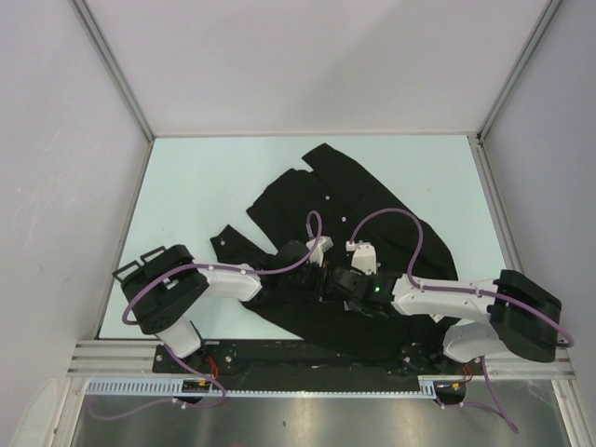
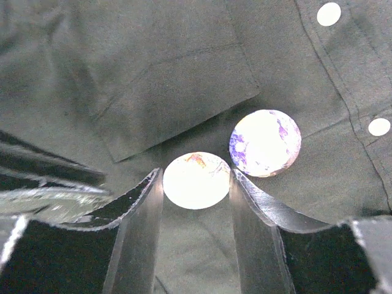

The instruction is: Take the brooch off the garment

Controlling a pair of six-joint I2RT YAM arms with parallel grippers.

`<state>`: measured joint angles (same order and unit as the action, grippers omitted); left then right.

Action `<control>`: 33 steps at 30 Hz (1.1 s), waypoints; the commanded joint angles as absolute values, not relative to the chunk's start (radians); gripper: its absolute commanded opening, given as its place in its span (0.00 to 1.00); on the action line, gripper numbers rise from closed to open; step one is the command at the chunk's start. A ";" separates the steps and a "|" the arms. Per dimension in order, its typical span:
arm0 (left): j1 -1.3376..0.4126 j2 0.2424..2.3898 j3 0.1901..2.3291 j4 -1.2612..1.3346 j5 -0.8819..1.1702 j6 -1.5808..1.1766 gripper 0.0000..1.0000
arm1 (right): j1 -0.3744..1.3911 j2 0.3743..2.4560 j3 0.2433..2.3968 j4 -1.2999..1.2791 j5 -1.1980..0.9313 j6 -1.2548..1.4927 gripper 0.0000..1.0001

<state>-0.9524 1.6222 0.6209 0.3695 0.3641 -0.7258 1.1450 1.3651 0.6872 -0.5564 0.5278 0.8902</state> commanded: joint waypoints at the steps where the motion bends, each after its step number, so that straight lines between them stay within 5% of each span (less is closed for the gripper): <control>1: -0.963 1.643 0.650 0.433 0.414 -0.744 0.19 | 1.126 1.269 0.654 -0.485 0.512 0.916 0.37; 4: -0.966 1.652 0.658 0.433 0.416 -0.745 0.18 | 1.108 1.238 0.637 -0.489 0.497 0.910 0.36; 9: -0.977 1.678 0.684 0.430 0.423 -0.744 0.16 | 1.074 1.197 0.591 -0.433 0.433 0.907 0.49; 22: -0.980 1.744 0.802 0.393 0.440 -0.750 0.13 | 0.937 1.146 0.609 -0.577 0.482 0.954 0.47; 33: -0.979 1.790 0.847 0.337 0.368 -0.750 0.01 | 0.891 1.339 0.762 -0.708 0.509 1.126 0.59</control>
<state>-0.9749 1.7973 0.8486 0.3309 0.3946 -0.7361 0.8925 1.2839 0.6819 -0.6270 0.4416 1.0111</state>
